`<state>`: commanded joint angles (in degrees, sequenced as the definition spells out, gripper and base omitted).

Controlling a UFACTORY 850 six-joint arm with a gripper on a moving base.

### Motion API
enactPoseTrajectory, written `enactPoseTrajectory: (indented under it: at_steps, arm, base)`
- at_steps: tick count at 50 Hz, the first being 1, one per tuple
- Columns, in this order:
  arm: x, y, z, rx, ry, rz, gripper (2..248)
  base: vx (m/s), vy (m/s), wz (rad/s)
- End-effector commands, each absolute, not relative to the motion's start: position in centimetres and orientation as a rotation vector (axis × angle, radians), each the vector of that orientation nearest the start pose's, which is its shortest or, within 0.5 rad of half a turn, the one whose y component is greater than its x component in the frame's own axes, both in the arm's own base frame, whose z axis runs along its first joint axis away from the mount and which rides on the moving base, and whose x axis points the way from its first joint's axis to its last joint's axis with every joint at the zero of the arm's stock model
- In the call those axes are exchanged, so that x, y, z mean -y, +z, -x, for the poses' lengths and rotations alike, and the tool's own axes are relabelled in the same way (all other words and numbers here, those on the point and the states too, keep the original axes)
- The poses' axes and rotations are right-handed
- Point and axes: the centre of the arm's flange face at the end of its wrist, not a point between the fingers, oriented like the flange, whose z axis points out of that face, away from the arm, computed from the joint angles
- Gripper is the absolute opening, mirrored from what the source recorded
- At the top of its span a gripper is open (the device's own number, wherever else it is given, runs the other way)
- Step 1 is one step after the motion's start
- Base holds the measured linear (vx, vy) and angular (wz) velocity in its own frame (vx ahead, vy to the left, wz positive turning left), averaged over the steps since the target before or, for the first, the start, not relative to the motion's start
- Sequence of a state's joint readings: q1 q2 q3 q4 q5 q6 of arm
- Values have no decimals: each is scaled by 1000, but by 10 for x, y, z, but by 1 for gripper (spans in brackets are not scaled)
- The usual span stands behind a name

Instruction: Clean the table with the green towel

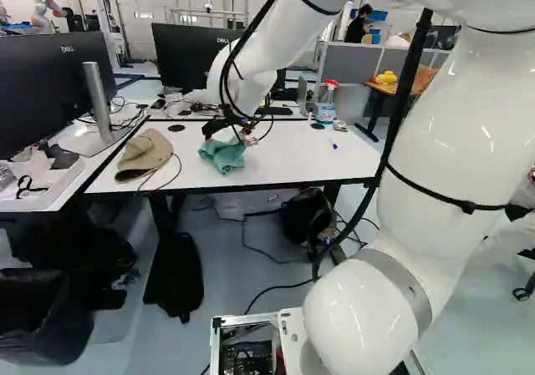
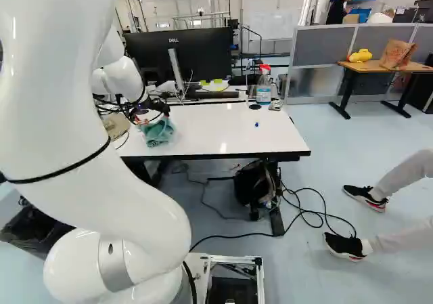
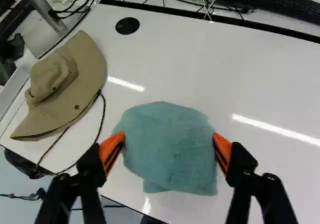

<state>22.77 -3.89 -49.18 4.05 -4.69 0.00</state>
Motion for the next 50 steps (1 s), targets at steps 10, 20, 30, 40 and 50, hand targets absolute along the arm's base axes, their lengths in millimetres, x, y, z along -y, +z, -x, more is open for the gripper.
enactPoseTrajectory:
  at_steps: [10, 20, 30, 40, 50]
  arm:
    - [-178, 492, -452, 427, -1010, 2775, 247]
    - [-161, 491, -446, 389, -1014, 2789, 247]
    - [-144, 491, -438, 348, -1020, 2804, 247]
    - [-127, 491, -434, 304, -1026, 2818, 247]
    - [-110, 491, -429, 258, -1033, 2832, 247]
  base:
    - [0, 0, 0]
    - [0, 0, 0]
    - [0, 0, 0]
    - [0, 0, 0]
    - [0, 0, 0]
